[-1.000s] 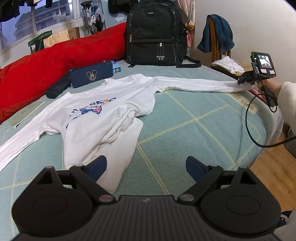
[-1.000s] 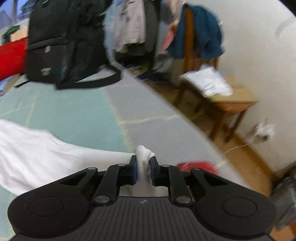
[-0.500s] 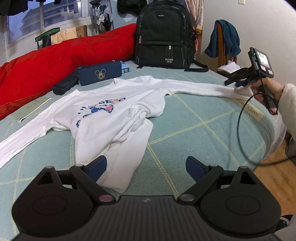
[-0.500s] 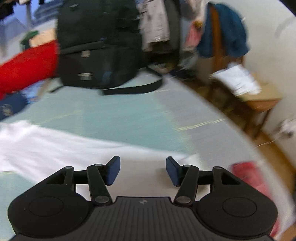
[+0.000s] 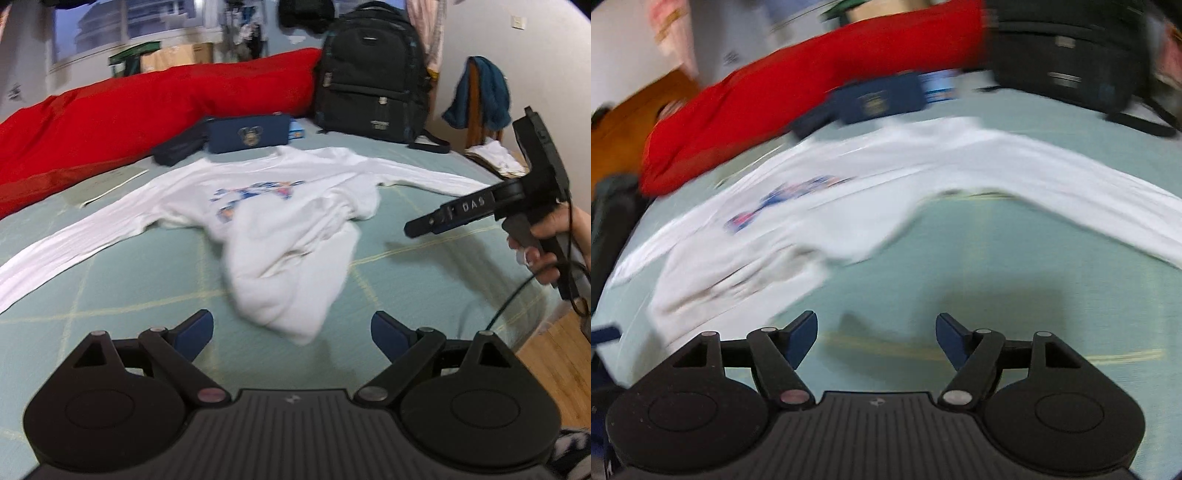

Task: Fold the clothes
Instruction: 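Release the sleeve and move the right tool over the sweatshirt body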

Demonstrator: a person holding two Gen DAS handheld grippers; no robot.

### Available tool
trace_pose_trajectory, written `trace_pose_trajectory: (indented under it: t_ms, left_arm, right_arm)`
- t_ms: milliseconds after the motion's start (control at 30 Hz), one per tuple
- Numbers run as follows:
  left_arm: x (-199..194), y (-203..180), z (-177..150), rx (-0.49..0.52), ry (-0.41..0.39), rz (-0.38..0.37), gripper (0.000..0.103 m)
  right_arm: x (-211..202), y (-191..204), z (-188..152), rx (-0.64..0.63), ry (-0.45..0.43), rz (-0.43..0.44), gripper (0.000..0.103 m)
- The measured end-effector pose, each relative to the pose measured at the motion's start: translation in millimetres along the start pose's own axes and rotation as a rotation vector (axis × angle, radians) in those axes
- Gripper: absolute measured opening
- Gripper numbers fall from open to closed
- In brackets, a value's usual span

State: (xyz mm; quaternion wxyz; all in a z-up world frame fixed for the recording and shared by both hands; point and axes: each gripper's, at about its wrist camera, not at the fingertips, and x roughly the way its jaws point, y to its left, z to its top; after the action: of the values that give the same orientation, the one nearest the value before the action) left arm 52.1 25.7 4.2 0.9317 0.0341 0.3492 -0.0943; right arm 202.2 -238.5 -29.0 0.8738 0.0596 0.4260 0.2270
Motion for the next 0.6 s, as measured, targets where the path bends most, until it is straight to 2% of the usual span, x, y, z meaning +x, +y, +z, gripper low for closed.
trace_pose_trajectory:
  t_ms: [133, 200, 333, 500, 600]
  left_arm:
    - [-8.8, 28.5, -14.3, -0.03, 0.025, 0.089, 0.092]
    - [-11.8, 44.8, -21.0, -0.066, 0.036, 0.123, 0.093]
    - [-15.0, 69.3, -33.8, -0.128, 0.059, 0.141, 0.093]
    - [-16.3, 89.0, -45.7, -0.158, 0.075, 0.167, 0.093]
    - [-15.0, 100.0, -48.9, -0.174, 0.083, 0.201, 0.093]
  right_arm:
    - [10.6, 70.1, 6.1, -0.135, -0.012, -0.008, 0.084]
    - [13.8, 104.8, 9.0, -0.203, -0.024, -0.013, 0.094]
    - [12.7, 169.4, 4.9, -0.352, -0.046, -0.021, 0.094]
    - [15.1, 213.5, -2.9, -0.43, 0.006, 0.106, 0.096]
    - [18.9, 225.6, -10.1, -0.437, 0.07, 0.218, 0.097]
